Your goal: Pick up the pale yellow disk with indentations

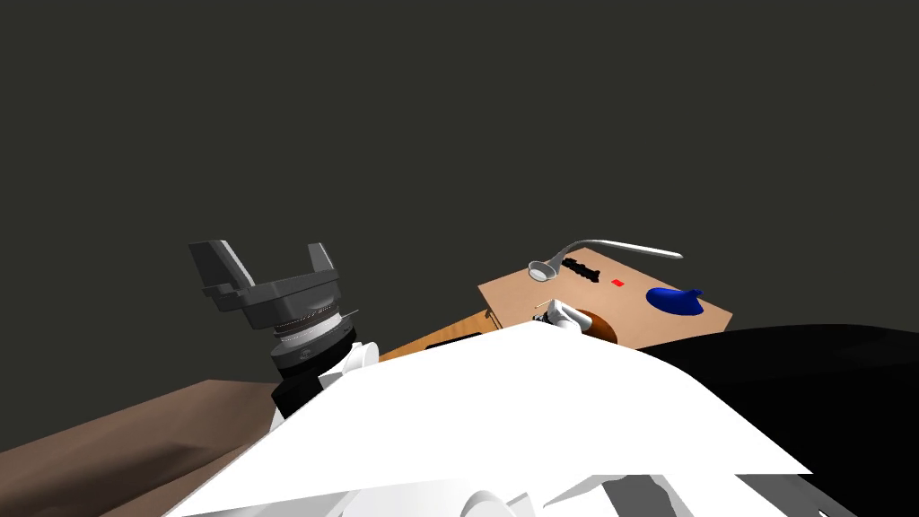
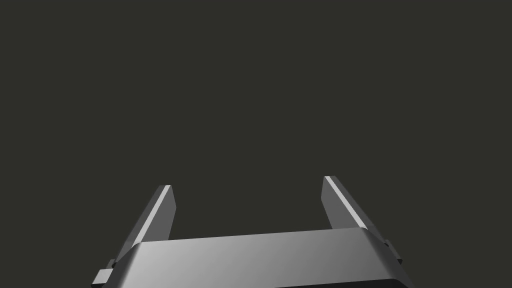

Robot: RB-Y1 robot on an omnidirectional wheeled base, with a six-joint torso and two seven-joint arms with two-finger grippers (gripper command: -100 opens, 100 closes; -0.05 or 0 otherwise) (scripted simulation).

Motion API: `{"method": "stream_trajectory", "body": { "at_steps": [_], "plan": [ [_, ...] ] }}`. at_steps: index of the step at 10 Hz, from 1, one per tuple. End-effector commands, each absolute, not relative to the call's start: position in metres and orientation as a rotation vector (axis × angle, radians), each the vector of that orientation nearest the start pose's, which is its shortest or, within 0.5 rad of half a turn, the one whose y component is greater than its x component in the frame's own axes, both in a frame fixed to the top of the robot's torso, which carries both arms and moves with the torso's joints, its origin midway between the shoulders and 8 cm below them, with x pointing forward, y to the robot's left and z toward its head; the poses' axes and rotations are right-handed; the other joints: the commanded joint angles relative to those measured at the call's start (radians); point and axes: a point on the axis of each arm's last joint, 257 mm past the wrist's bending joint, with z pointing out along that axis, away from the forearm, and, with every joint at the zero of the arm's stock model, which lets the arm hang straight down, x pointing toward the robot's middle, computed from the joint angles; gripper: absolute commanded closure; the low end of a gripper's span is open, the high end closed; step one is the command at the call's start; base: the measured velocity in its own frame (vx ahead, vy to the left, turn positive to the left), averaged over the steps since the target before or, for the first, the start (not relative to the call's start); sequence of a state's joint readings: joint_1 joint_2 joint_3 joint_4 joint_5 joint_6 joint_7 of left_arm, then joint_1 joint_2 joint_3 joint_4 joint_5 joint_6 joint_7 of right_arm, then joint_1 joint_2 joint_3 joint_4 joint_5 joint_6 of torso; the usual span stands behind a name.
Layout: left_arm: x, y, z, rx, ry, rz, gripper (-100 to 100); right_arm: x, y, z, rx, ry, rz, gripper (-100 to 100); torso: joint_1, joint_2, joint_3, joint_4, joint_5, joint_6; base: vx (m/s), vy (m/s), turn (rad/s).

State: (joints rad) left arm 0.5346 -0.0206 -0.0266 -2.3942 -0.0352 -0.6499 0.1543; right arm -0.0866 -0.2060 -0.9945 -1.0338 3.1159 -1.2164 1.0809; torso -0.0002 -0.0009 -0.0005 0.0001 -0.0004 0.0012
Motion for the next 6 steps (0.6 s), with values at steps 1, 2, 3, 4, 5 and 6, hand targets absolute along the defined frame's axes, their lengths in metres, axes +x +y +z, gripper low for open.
{"method": "stream_trajectory", "body": {
  "at_steps": [1,2,3,4,5,6],
  "plan": [
    [0.289,0.262,0.087,-0.506,0.425,-1.487,0,0.168,-0.508,-0.549,-2.345,2.132,-0.047,0,0.000,0.000,0.000,0.000,0.000,0.000,0.000,0.000,0.000],
    [0.289,0.262,0.087,-0.506,0.425,-1.487,0,0.174,-0.511,-0.541,-2.347,2.128,-0.049,100,0.000,0.000,0.000,0.000,0.000,0.000,-0.011,0.023,-0.017],
    [0.289,0.262,0.087,-0.506,0.425,-1.487,0,0.177,-0.514,-0.537,-2.348,2.127,-0.049,100,0.002,0.000,0.000,0.000,0.001,0.000,-0.015,0.044,-0.021],
    [0.289,0.262,0.087,-0.506,0.425,-1.487,0,0.181,-0.518,-0.529,-2.350,2.125,-0.048,100,0.003,0.001,0.001,0.000,0.001,0.000,-0.027,0.046,-0.024],
    [0.289,0.262,0.087,-0.506,0.425,-1.487,0,0.179,-0.517,-0.532,-2.349,2.127,-0.054,100,0.003,0.002,0.001,0.000,0.001,0.000,-0.013,0.018,-0.007],
    [0.289,0.262,0.087,-0.506,0.425,-1.487,0,0.179,-0.517,-0.531,-2.349,2.126,-0.051,0,0.002,0.001,0.001,0.000,0.000,0.000,0.000,0.000,0.000]
  ]
}}
